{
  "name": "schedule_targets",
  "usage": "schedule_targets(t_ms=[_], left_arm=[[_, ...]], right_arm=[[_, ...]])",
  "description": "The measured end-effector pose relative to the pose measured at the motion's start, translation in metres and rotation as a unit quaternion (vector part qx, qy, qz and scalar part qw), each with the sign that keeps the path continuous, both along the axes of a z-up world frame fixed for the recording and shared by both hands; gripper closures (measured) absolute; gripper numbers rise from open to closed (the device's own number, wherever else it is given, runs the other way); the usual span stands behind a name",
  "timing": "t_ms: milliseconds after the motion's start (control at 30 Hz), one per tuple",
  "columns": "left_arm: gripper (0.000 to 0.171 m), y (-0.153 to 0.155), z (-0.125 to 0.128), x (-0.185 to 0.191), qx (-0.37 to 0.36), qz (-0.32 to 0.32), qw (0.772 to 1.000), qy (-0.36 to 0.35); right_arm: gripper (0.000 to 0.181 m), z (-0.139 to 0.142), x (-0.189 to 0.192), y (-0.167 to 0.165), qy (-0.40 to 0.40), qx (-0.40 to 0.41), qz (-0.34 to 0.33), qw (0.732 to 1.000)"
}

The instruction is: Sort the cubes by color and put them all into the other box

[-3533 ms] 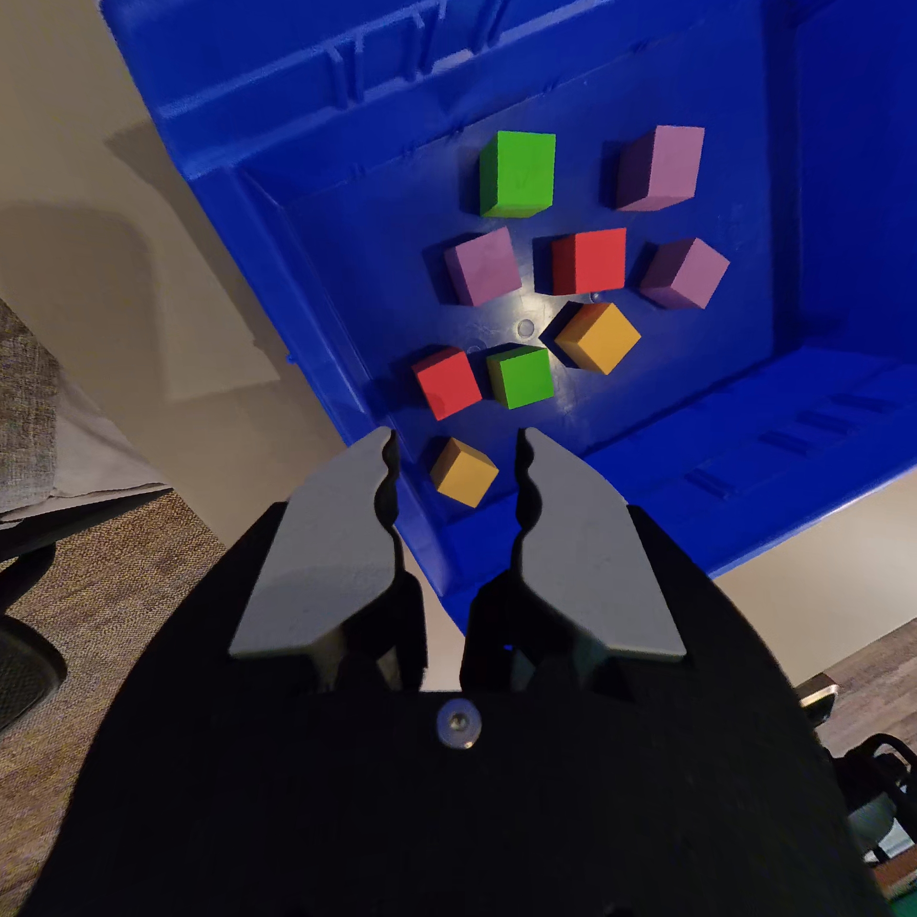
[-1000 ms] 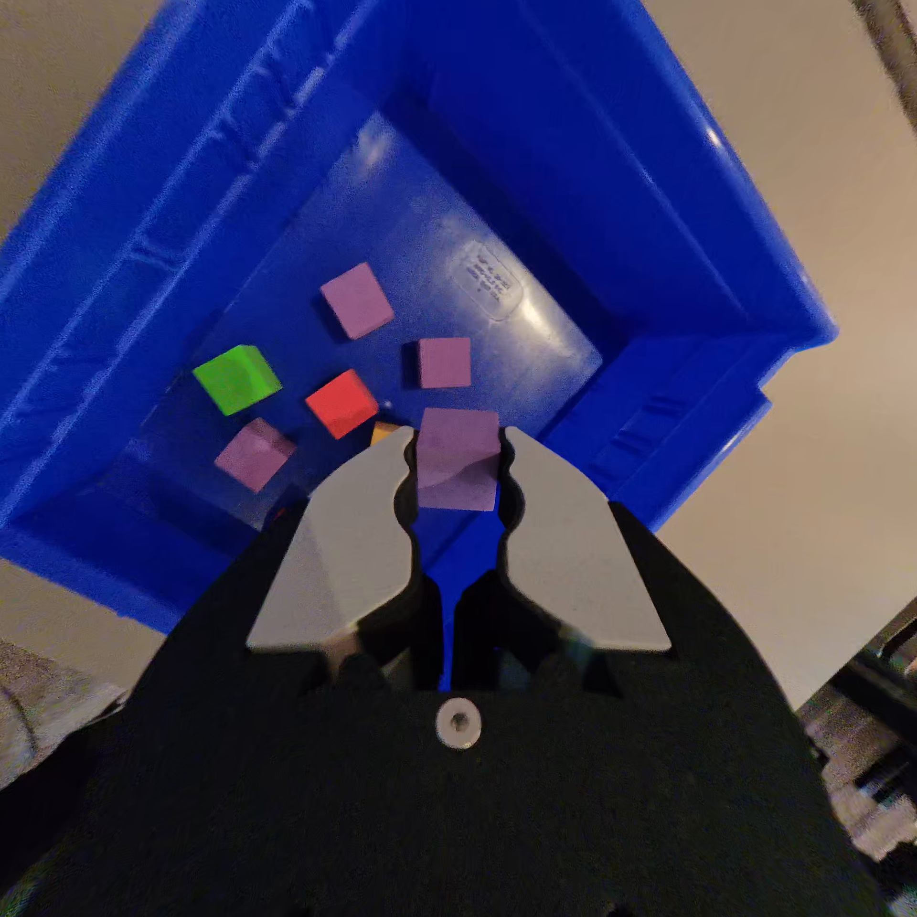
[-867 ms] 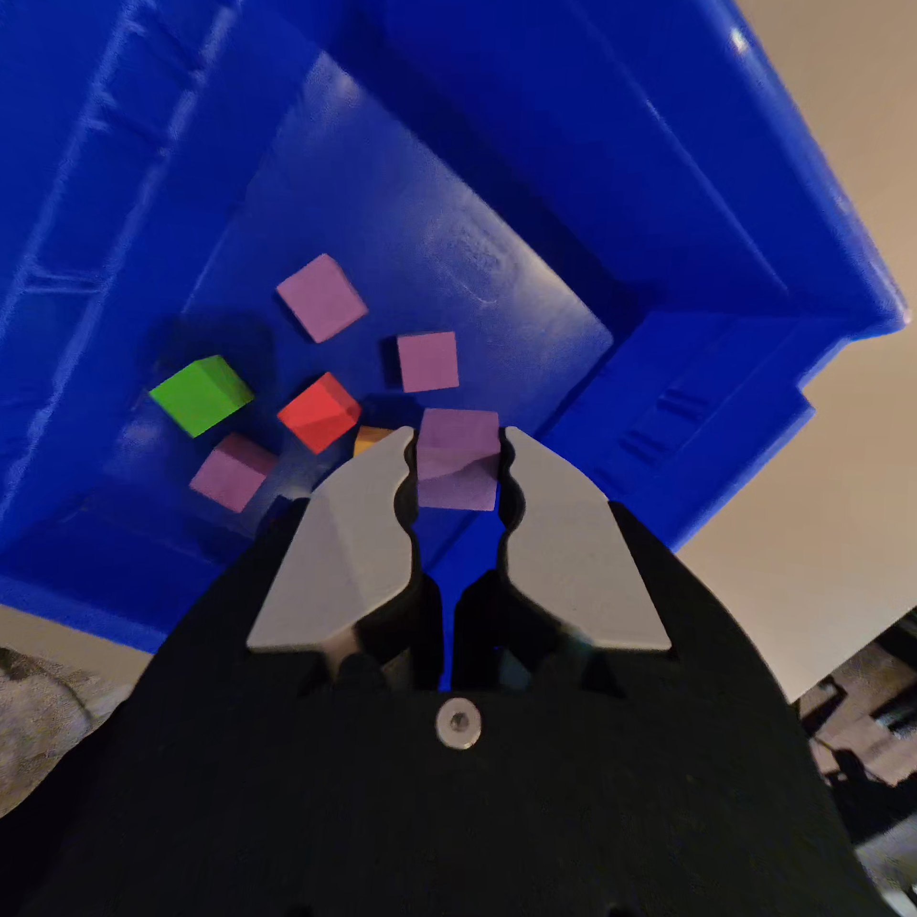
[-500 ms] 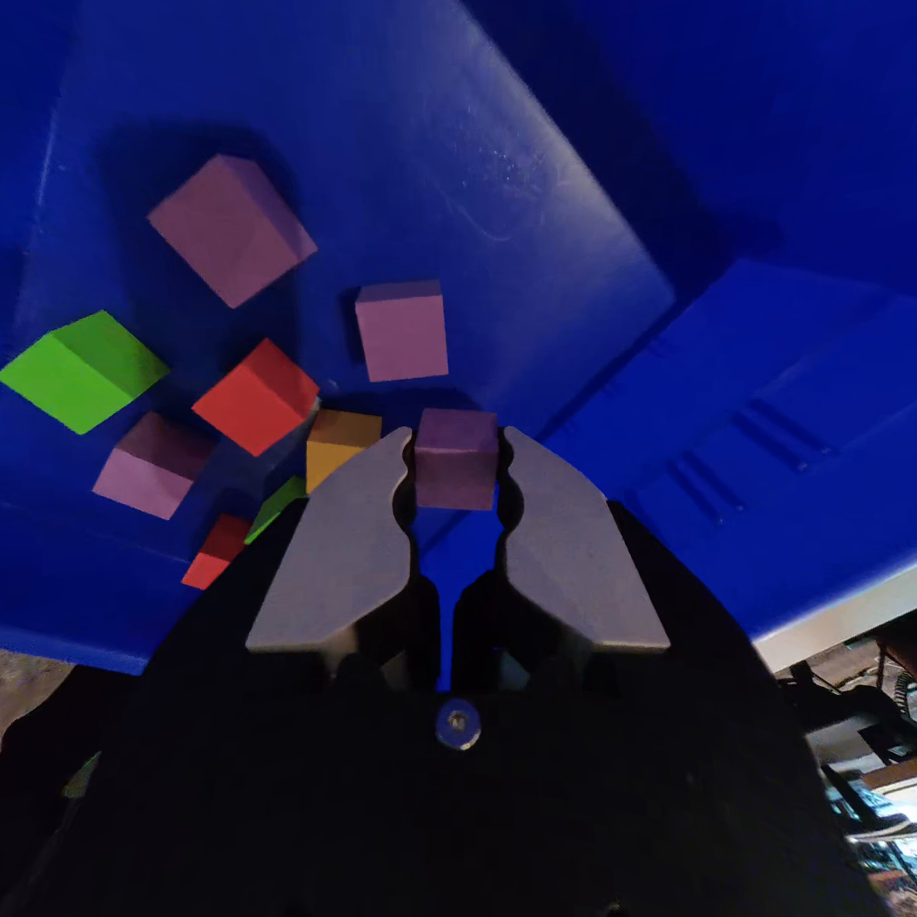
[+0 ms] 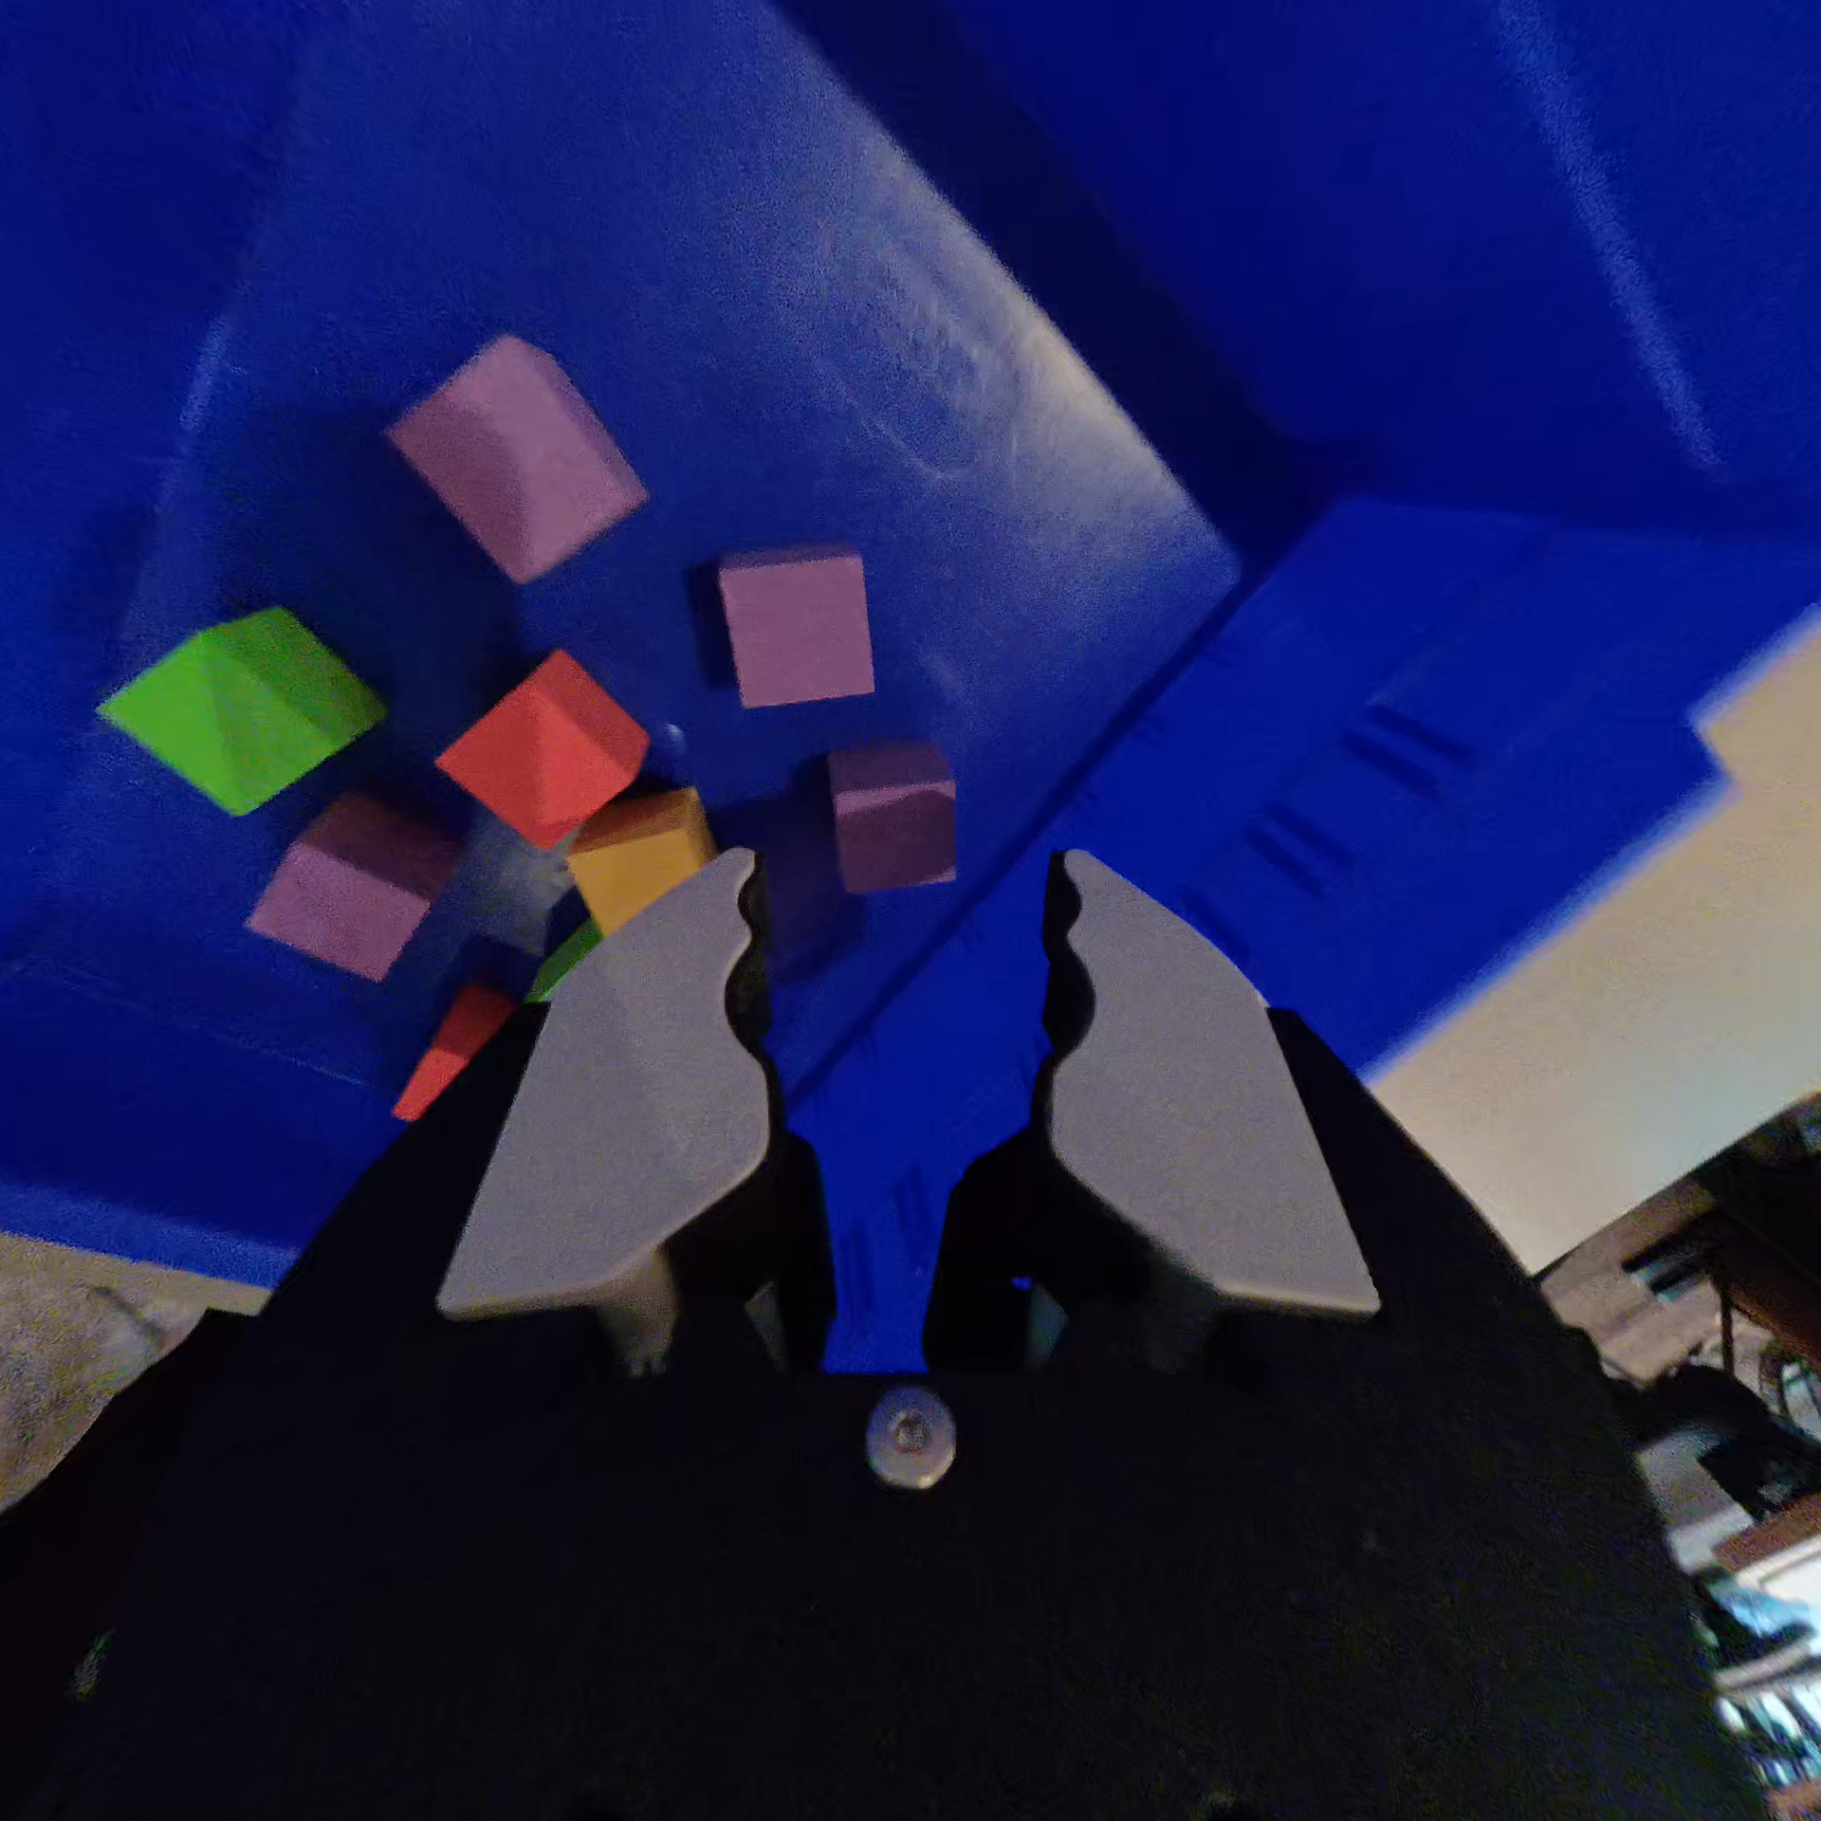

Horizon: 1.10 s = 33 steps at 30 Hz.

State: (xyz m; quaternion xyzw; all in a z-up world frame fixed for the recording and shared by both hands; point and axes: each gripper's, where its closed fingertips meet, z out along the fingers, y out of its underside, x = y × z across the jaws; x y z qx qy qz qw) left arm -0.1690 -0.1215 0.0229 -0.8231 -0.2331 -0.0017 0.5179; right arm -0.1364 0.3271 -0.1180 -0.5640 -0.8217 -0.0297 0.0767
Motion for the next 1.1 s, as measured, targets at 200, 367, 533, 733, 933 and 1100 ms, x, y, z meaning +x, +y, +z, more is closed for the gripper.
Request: schedule_targets(t_ms=[200,367,533,733,933,1100], left_arm=[[0.127,0.005,-0.012,0.0,-0.032,0.0,0.999,-0.004],[0.128,0.009,-0.022,-0.011,-0.085,0.017,0.996,0.028],[0.123,0.01,-0.048,-0.064,-0.19,0.06,0.976,0.092],[0.116,0.032,-0.094,-0.107,-0.211,0.079,0.974,0.005],[0.116,0.059,-0.12,-0.119,-0.242,0.001,0.967,0.076],[0.12,0.06,-0.14,-0.13,-0.327,-0.058,0.932,0.142]], right_arm=[[0.134,0.061,0.007,-0.041,0.181,-0.022,0.025,0.983],[0.135,0.077,0.028,-0.07,0.265,-0.036,0.046,0.962],[0.137,0.074,0.037,-0.08,0.317,-0.073,0.044,0.945],[0.139,0.067,0.036,-0.076,0.329,-0.092,0.037,0.939],[0.14,0.068,0.038,-0.071,0.343,-0.097,0.042,0.933],[0.14,0.07,0.039,-0.067,0.347,-0.098,0.039,0.932]])
